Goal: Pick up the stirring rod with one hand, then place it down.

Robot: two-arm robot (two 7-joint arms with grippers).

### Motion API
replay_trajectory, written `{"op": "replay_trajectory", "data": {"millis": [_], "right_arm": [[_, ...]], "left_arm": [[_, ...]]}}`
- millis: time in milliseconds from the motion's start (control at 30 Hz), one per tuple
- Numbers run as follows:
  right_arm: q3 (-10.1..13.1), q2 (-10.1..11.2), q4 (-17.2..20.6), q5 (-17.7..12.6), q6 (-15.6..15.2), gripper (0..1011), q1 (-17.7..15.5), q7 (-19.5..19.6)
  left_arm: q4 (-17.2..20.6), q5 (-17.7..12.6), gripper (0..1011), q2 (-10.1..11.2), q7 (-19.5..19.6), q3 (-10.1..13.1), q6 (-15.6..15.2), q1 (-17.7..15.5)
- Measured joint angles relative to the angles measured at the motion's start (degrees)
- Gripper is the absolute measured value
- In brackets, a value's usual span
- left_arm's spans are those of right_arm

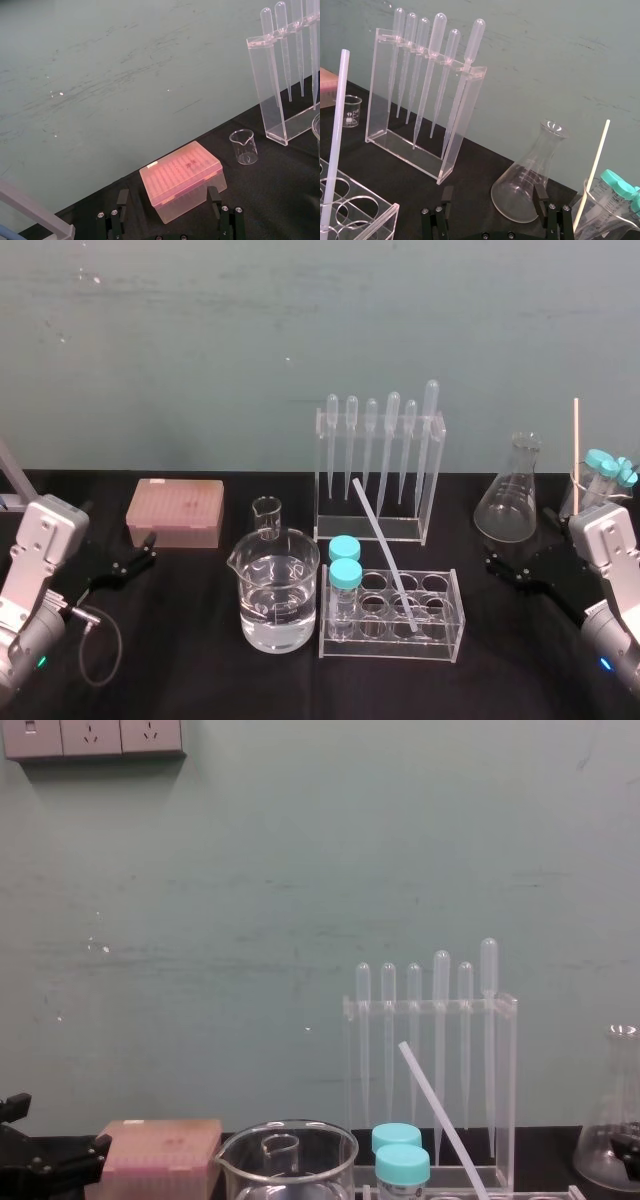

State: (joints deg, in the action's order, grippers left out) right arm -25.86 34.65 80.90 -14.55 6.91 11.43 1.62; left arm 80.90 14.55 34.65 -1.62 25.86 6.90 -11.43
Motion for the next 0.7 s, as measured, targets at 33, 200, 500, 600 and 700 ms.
{"op": "replay_trajectory", "data": {"millis": [33, 200, 500, 600, 700], "right_arm": [[0.0, 0.0, 0.0, 0.0, 0.0, 1003, 0.0, 0.0], [0.0, 0.0, 0.0, 0.0, 0.0, 1003, 0.0, 0.0], [0.0, 0.0, 0.0, 0.0, 0.0, 1003, 0.0, 0.0], [0.0, 0.0, 0.0, 0.0, 0.0, 1003, 0.0, 0.0], [0.0, 0.0, 0.0, 0.0, 0.0, 1003, 0.0, 0.0]], "left_arm": [[0.0, 0.0, 1000, 0.0, 0.0, 0.0, 0.0, 0.0], [0.0, 0.0, 1000, 0.0, 0.0, 0.0, 0.0, 0.0], [0.0, 0.0, 1000, 0.0, 0.0, 0.0, 0.0, 0.0], [0.0, 0.0, 1000, 0.0, 0.0, 0.0, 0.0, 0.0], [0.0, 0.0, 1000, 0.0, 0.0, 0.0, 0.0, 0.0]]}}
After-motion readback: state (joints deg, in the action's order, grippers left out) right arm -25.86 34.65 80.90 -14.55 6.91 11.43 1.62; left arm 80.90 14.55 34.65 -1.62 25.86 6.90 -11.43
